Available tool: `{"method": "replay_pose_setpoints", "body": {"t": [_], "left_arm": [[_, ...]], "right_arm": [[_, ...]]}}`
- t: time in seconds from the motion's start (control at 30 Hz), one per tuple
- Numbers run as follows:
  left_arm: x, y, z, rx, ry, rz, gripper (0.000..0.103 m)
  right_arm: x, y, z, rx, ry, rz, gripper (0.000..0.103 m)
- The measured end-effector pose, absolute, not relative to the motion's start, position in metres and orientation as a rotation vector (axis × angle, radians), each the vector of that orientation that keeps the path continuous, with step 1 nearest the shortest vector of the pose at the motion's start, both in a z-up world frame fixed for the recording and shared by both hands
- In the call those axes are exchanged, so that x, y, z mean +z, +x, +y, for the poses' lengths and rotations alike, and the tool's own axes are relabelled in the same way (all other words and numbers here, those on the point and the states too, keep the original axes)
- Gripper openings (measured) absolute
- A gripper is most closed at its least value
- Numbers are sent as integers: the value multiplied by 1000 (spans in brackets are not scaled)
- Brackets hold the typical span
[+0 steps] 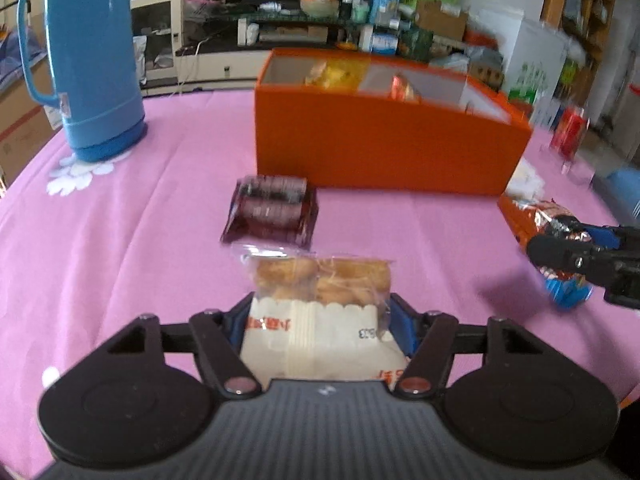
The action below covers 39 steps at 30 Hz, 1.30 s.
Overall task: Organize snacks
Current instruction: 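Carry both packets over the orange box and open both tools to drop them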
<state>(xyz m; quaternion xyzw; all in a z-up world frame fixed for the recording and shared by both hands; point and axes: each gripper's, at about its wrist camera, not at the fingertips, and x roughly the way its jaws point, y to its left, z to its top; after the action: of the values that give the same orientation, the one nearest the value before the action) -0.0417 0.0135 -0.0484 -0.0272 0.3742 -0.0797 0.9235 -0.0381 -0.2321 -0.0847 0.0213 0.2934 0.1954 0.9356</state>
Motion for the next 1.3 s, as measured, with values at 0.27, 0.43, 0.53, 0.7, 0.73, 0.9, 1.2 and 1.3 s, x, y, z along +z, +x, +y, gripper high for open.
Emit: {"method": "replay_pose_setpoints", "body": {"t": [0.27,0.43,0.53,0.7,0.73,0.9,1.2,1.3], "left_arm": [[19,33,8,-209,-97,609,66],[33,107,-7,-190,-125,566,66],[23,149,-17,-175,-144,593,66],[-3,190,-32,-165,-140,649,66],[-7,193,-35,-156,-125,650,67],[-15,198,-44,-148,-59,674,73],[10,158,-17,-156,-158,612,93],[23,112,-5,-144,-124,560,93]], "right_arm": [[-27,15,-237,372,45,462,37],[-4,96,-237,293,56,384,37],[-12,140,-233,271,65,388,37],[-45,176,-232,274,117,471,37],[-52,179,-230,270,98,487,38],[-69,183,-216,258,-27,505,39],[-49,170,-229,277,66,464,81],[-34,155,-243,267,126,428,87]]}}
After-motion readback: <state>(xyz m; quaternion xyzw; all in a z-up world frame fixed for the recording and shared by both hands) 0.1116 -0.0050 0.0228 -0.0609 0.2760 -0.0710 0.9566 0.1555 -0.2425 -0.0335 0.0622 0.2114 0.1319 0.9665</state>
